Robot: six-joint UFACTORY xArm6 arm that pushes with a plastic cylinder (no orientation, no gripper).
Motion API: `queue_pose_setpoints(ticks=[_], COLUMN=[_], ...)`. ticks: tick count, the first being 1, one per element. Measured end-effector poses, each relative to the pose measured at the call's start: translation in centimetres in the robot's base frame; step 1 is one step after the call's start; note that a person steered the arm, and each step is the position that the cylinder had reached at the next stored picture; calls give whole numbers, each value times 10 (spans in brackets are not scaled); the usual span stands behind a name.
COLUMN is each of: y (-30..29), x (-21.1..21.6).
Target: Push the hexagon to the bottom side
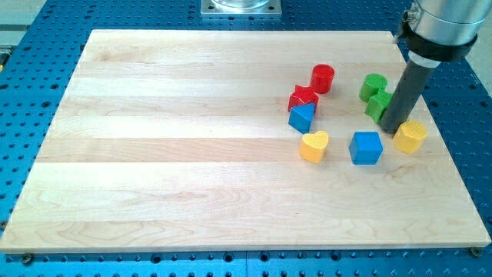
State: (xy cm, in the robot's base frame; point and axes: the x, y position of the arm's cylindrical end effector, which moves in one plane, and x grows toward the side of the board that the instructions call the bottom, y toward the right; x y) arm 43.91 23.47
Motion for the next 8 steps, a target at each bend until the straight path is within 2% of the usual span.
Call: queue_pose_setpoints(ticks=[2,4,5,6,7,8], y=[45,12,8,19,-9,-22], x=[-22,51,59,36,24,60])
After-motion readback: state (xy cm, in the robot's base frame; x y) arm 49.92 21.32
